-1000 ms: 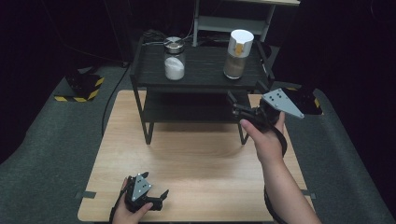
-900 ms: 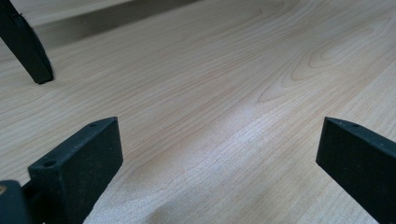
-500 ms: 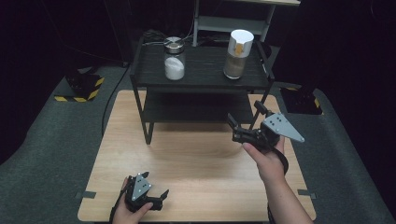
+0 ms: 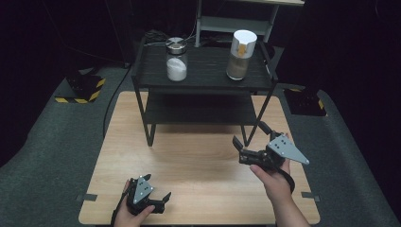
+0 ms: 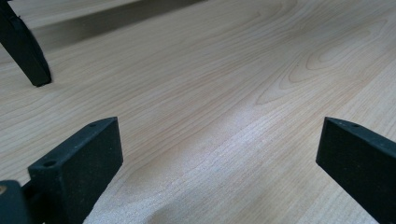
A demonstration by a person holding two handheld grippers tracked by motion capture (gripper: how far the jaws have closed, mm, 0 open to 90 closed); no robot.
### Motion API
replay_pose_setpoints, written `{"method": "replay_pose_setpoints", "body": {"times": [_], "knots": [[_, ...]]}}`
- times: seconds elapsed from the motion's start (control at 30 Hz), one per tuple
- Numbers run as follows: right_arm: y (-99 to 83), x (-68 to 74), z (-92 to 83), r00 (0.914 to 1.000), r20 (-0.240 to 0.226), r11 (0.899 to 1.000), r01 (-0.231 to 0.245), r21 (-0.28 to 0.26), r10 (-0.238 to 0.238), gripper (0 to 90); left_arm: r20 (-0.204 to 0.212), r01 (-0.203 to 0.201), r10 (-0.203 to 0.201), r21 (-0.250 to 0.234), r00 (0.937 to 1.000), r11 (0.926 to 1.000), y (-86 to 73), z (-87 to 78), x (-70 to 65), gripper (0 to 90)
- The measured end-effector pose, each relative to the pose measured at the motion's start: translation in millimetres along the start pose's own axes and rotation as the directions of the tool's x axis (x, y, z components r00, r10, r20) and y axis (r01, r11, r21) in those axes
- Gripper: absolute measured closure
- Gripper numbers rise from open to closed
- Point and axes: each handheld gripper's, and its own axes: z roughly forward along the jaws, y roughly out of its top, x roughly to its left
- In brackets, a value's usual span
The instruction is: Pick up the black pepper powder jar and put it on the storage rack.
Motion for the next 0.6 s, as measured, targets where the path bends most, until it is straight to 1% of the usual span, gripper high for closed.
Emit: {"method": "replay_pose_setpoints", "body": {"times": [0.17, 0.33, 0.37, 0.4, 0.43, 0.47, 0.5, 0.53, 0.57, 0.6], "knots": [[-17.5, -1.1, -9.9, 1.0000, -0.004, 0.999, 0.005, 0.040, -0.005, 0.3, 0.000, -0.002, 0.002, 0.000, 1.0000, 1.0000, 0.1, 0.1, -0.7, 0.7], [-37.0, -4.7, -19.6, 0.9998, -0.007, 0.997, -0.017, 0.082, 0.017, 0.3, 0.002, -0.008, 0.008, 0.002, 1.0000, 1.0000, 0.8, 1.0, -1.9, 0.7], [-37.0, -4.7, -19.6, 0.9998, -0.007, 0.997, -0.017, 0.082, 0.017, 0.3, 0.002, -0.008, 0.008, 0.002, 1.0000, 1.0000, 0.8, 1.0, -1.9, 0.7], [-45.3, -5.5, -23.4, 0.9997, -0.003, 0.994, -0.023, 0.106, 0.023, 0.3, 0.004, -0.010, 0.010, 0.002, 0.9999, 0.9999, 1.0, 1.2, -2.2, 0.7], [-45.3, -5.5, -23.4, 0.9997, -0.003, 0.994, -0.023, 0.106, 0.023, 0.3, 0.004, -0.010, 0.010, 0.002, 0.9999, 0.9999, 1.0, 1.2, -2.2, 0.7], [-55.0, -5.9, -27.3, 0.9993, 0.004, 0.991, -0.038, 0.126, 0.037, 0.3, 0.006, -0.011, 0.011, 0.002, 0.9999, 0.9999, 1.1, 1.3, -2.1, 0.7], [-55.0, -5.9, -27.3, 0.9993, 0.004, 0.991, -0.038, 0.126, 0.037, 0.3, 0.006, -0.011, 0.011, 0.002, 0.9999, 0.9999, 1.1, 1.3, -2.1, 0.7], [-59.6, -5.4, -29.3, 0.9990, 0.009, 0.990, -0.045, 0.136, 0.044, 0.3, 0.005, -0.016, 0.016, 0.004, 0.9999, 0.9999, 1.5, 1.5, -2.3, 0.7], [-69.0, -5.1, -32.5, 0.9986, 0.014, 0.986, -0.053, 0.160, 0.052, 0.3, 0.007, -0.016, 0.016, 0.004, 0.9998, 0.9999, 1.6, 1.7, -2.5, 0.7], [-73.2, -4.8, -33.8, 0.9983, 0.018, 0.983, -0.057, 0.173, 0.055, 0.3, 0.007, -0.017, 0.017, 0.005, 0.9998, 0.9998, 1.8, 1.9, -2.7, 0.7]]}}
